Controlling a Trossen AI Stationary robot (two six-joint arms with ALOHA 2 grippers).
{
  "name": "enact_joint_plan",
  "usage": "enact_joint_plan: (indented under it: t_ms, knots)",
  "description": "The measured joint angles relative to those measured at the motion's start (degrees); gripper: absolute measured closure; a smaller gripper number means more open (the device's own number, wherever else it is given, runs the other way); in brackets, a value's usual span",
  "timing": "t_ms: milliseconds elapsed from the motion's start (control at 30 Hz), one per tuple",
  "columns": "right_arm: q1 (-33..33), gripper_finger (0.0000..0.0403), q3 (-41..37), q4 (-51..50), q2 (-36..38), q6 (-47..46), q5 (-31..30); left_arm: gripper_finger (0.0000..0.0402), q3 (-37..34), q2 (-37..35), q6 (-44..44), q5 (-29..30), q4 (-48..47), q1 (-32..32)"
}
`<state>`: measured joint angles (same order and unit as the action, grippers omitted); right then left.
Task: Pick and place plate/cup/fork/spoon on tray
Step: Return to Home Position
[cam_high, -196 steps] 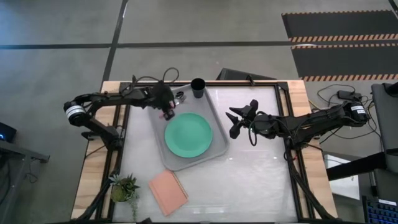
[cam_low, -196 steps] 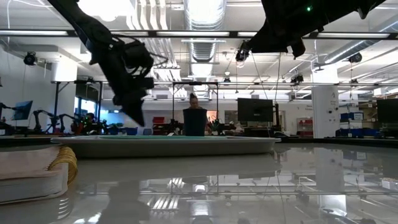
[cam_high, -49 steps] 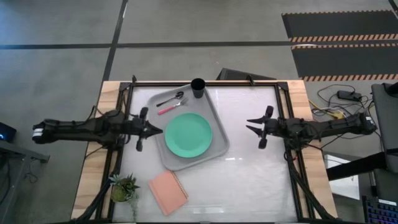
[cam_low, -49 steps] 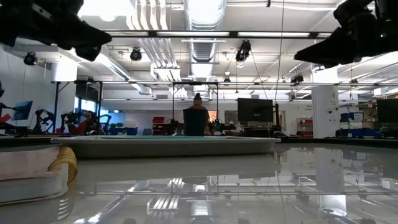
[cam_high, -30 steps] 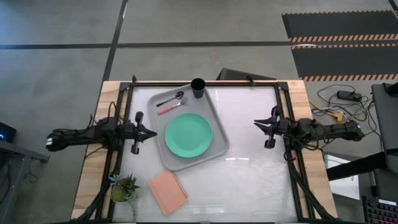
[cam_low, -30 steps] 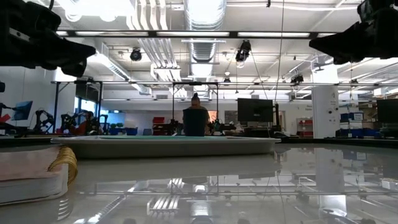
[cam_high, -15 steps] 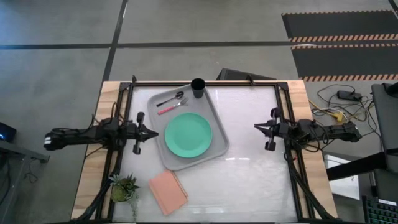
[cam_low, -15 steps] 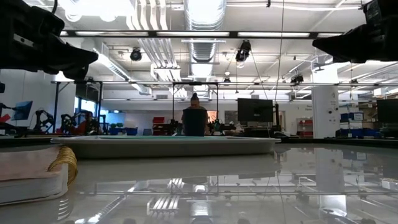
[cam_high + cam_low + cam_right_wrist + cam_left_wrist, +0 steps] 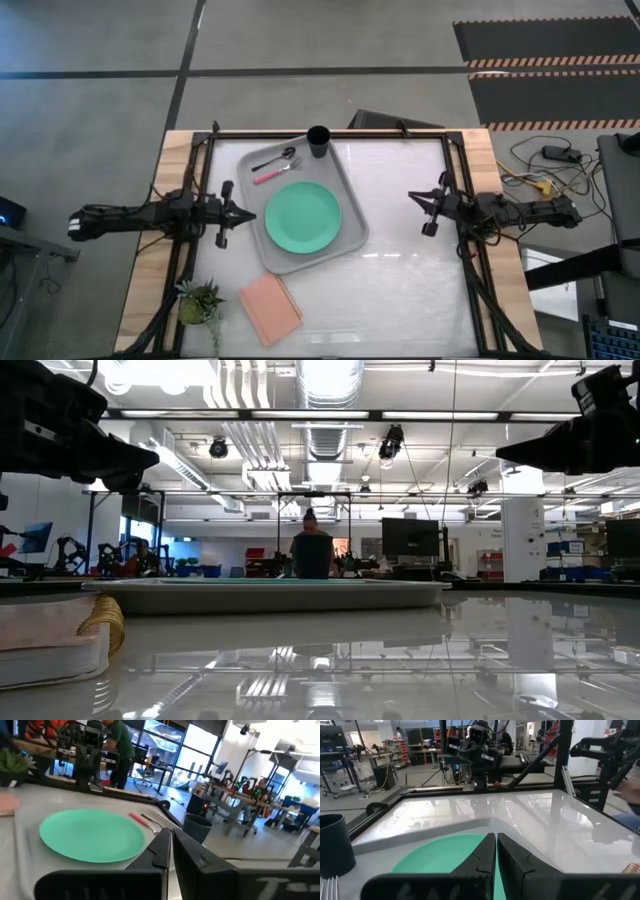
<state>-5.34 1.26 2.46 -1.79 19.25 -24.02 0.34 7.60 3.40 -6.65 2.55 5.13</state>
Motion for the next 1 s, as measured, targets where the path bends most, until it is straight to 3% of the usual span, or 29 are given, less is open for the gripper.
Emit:
enact_joint_plan:
  t_ms: [600, 800, 1000]
  knots:
    - [0.13, 0.0394, -0.02, -0.33, 1.2, -10.1, 0.05, 0.0402, -0.07, 2.16, 0.0, 0.06, -0.08, 0.0]
    - [0.39, 0.0394, -0.5, 0.79, 1.74, -7.4, 0.59, 0.0402, -0.07, 2.48, 0.0, 0.07, 0.04, 0.0]
    - [1.86, 0.0394, -0.57, 0.03, 1.78, 1.51, 9.96, 0.0402, -0.07, 2.42, 0.0, 0.08, -0.02, 0.0]
